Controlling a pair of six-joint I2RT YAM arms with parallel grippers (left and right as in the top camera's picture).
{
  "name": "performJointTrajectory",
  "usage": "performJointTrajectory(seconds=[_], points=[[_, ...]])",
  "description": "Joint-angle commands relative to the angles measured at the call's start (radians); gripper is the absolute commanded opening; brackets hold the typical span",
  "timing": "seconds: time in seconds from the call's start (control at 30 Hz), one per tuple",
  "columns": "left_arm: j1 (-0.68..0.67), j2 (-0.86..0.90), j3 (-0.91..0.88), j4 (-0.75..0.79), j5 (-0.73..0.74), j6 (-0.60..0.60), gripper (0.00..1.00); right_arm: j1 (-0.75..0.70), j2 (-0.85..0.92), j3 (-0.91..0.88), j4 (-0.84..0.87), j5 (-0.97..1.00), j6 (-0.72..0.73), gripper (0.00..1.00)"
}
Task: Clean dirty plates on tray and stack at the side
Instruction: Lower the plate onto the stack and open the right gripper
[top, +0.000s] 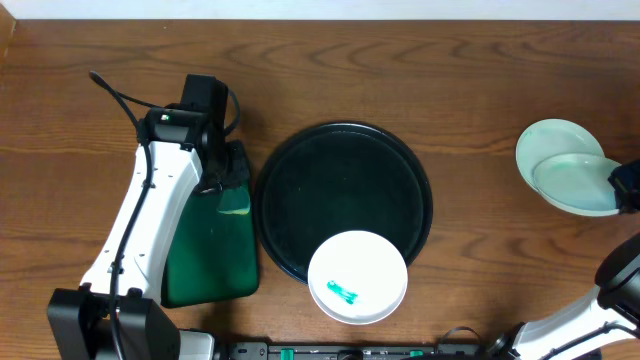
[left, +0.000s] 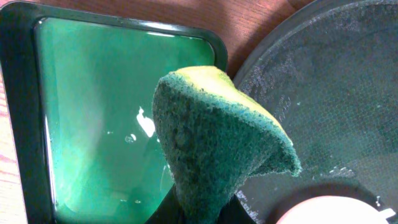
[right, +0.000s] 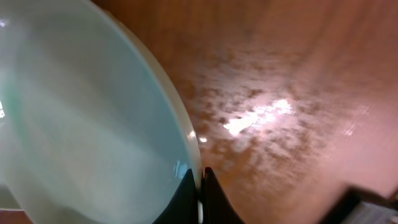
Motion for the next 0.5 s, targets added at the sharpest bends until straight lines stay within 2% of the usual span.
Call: performJointTrajectory(seconds=[0.0, 0.2, 0.27, 0.47], points=[[0.000, 0.004, 0.002, -0.003, -0.016, 0.016, 0.07, 0.021, -0.017, -0.054, 0.062, -0.082, 0.012, 0.01], [0.000, 0.004, 0.002, -0.003, -0.015, 0.016, 0.07, 0.091, -0.017, -0.100, 0.153, -0.105, 0.013, 0.01], [0.000, 0.004, 0.002, -0.003, -0.016, 0.016, 0.07, 0.114, -0.017, -0.100, 0.162, -0.101, 0.013, 0.09], [0.000, 0.004, 0.002, -0.010, -0.016, 0.017, 0.07, 0.141, -0.017, -0.100, 0.179, -0.065, 0.013, 0.13]])
